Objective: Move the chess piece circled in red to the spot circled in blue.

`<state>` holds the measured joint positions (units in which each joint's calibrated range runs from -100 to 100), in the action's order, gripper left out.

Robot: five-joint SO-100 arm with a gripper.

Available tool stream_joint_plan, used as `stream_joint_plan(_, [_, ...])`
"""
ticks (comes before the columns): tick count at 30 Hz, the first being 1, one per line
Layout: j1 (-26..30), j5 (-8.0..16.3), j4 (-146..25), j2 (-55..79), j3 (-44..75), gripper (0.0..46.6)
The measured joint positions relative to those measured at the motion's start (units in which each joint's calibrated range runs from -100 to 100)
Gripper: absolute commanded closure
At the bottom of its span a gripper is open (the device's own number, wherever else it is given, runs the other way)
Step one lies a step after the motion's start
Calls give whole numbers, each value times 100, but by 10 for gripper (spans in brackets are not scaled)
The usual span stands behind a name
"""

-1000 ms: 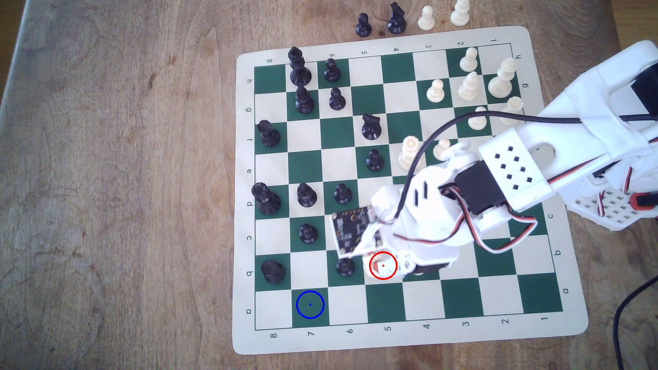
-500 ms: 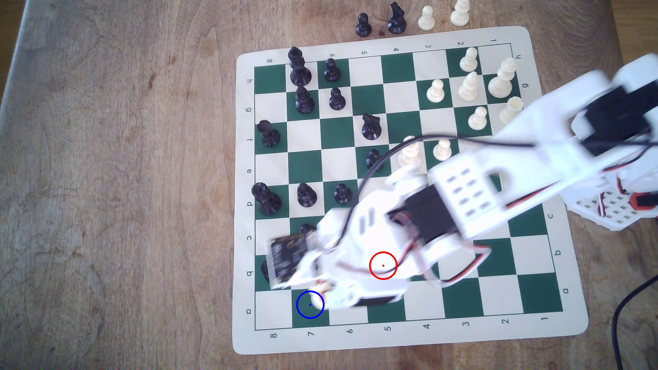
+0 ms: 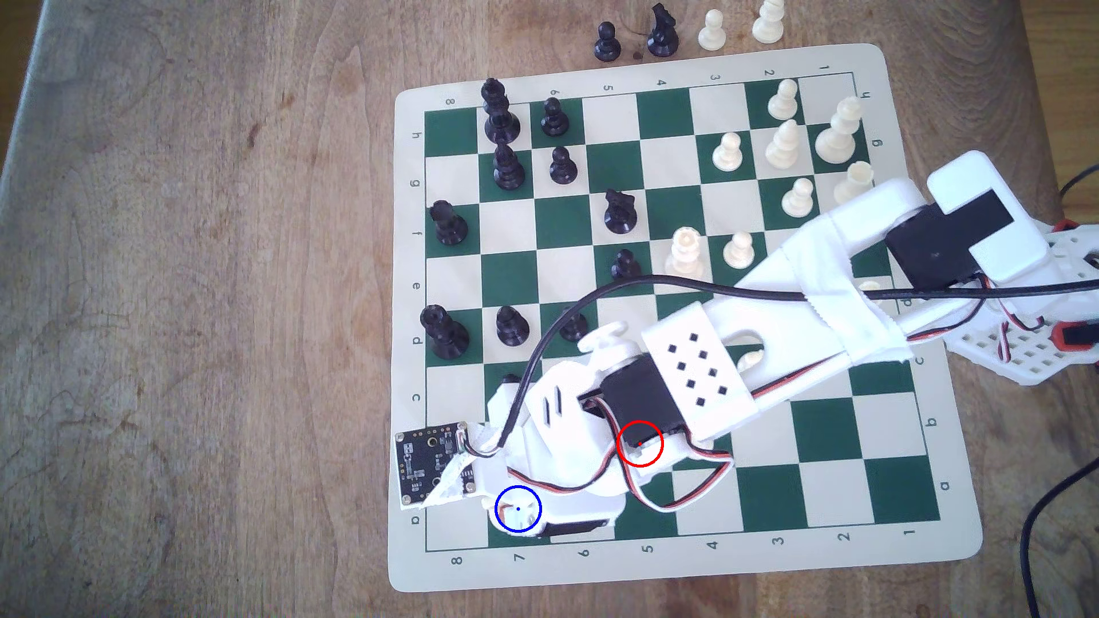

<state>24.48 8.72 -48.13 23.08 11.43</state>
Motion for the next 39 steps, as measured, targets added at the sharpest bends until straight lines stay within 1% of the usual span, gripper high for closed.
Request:
stream_joint_plan(4, [0, 0, 32, 285, 45, 463])
stream_joint_plan(12, [0, 0, 64, 344, 45, 455])
stream_joint_plan(14, [0, -5, 64, 344, 45, 435])
stream_joint_plan(15, [0, -5, 64, 344, 45, 411])
stream_joint_plan(18, [0, -5, 64, 344, 45, 360])
stream_joint_plan(19, [0, -5, 48, 344, 45, 332])
stream_joint_plan(23, [0, -39, -127, 352, 208, 303])
stream_joint_plan(24, [0, -39, -167, 352, 244, 284])
stream_joint_plan(25, [0, -34, -247, 352, 325, 275])
stream_joint_plan(29, [22, -20, -653, 352, 642, 247])
stream_joint_plan(35, [206, -20, -1339, 84, 732, 231])
stream_joint_plan(39, [229, -20, -1442, -251, 687, 229])
